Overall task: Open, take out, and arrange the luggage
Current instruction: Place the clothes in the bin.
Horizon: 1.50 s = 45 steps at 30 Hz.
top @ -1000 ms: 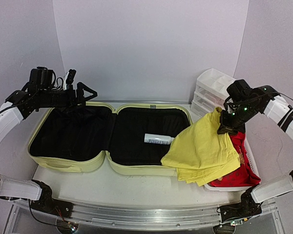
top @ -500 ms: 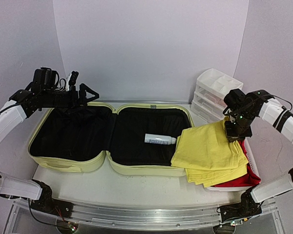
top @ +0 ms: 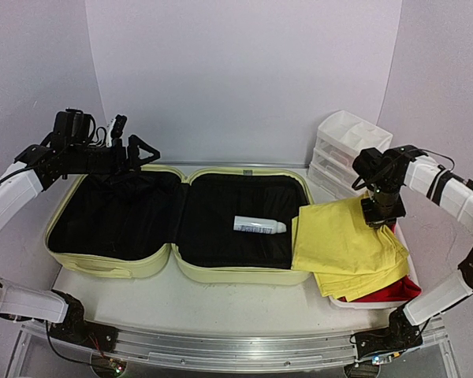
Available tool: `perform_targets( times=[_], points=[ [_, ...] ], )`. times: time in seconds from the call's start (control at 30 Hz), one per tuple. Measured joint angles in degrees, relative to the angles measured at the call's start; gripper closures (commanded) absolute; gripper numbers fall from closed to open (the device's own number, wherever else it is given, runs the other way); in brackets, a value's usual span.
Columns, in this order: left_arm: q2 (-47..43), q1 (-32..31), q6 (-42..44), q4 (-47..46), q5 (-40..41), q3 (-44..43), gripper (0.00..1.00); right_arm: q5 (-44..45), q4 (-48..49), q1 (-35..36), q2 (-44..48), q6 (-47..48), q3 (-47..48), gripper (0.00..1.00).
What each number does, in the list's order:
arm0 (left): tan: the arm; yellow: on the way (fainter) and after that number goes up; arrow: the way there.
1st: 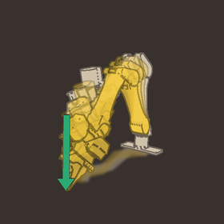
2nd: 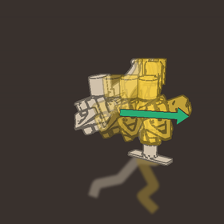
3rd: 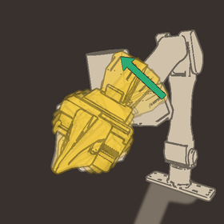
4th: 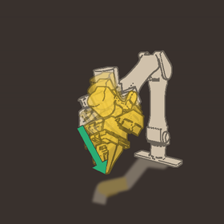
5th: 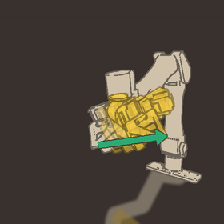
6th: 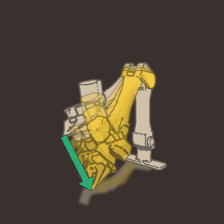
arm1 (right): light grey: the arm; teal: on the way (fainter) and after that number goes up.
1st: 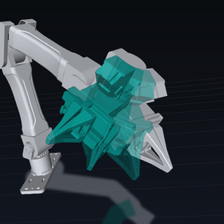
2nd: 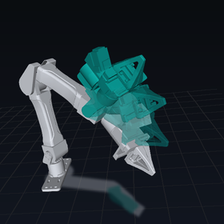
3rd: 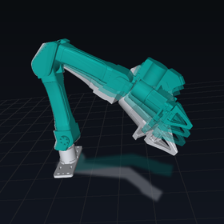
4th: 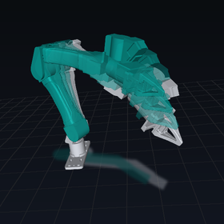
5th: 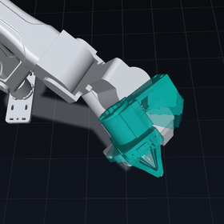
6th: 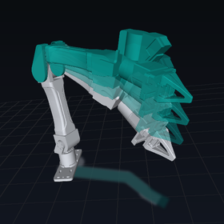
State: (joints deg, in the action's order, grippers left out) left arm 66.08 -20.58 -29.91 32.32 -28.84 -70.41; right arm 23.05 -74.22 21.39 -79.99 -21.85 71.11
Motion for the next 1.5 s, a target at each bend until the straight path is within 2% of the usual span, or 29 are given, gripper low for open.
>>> perform_targets(
  times=[0.4,0.5,0.57,0.63,0.73,0.77,0.8,0.83,0.87,0.9,1.03,1.17,1.3,1.43,1.5],
  points=[
    [1.4,0.0,0.0,0.0,-0.2,0.0,0.00,11.5,1.0,0.0,-6.8,1.3,0.0,0.99],
    [1.8,0.0,0.0,0.0,-0.2,0.0,0.00,14.6,0.9,0.0,-7.8,1.1,0.0,0.94],
    [1.9,0.0,0.0,0.0,-0.4,0.0,0.00,15.8,0.7,-0.1,-8.4,1.0,0.0,0.94],
    [1.9,0.0,0.0,0.0,-0.6,0.0,0.00,16.3,-0.1,-0.4,-9.0,0.3,0.0,0.96],
    [1.9,0.0,0.0,0.0,-0.7,0.0,0.00,16.9,-2.8,-0.9,-11.1,-3.0,0.8,0.93],
    [1.9,0.0,0.0,0.0,-0.8,0.0,0.00,17.3,-3.9,-0.9,-12.2,-4.5,1.2,0.83],
    [1.9,0.0,0.0,0.0,-0.9,0.0,0.00,17.8,-4.7,-1.0,-13.3,-5.9,1.4,0.67],
    [1.9,0.0,0.0,0.0,-1.0,0.0,0.00,18.3,-5.3,-1.1,-14.1,-7.0,1.4,0.44],
    [2.0,0.0,0.0,0.0,-1.1,0.0,0.00,19.0,-6.0,-1.2,-14.8,-8.2,1.5,0.24],
    [2.0,0.0,0.0,0.0,-1.1,0.0,0.00,20.1,-7.0,-1.5,-15.3,-9.1,1.5,0.20],
    [2.6,0.0,0.0,0.0,-1.2,0.0,0.00,23.3,-10.7,-2.7,-15.3,-11.6,2.1,0.18],
    [3.0,0.0,0.0,0.0,-1.2,0.0,0.00,24.0,-11.5,-2.9,-11.8,-11.5,5.0,0.26],
    [3.0,0.0,0.1,0.0,-1.2,0.0,0.00,16.8,-7.8,-2.9,-3.7,-6.2,8.2,0.40],
    [3.0,0.0,0.1,0.0,-1.2,0.0,0.00,0.4,-0.2,-2.9,4.0,-2.3,5.8,0.69],
    [3.0,0.0,0.1,0.0,-1.2,0.0,0.00,-7.3,4.1,-2.9,5.2,-1.7,2.8,0.90]
  ],
)
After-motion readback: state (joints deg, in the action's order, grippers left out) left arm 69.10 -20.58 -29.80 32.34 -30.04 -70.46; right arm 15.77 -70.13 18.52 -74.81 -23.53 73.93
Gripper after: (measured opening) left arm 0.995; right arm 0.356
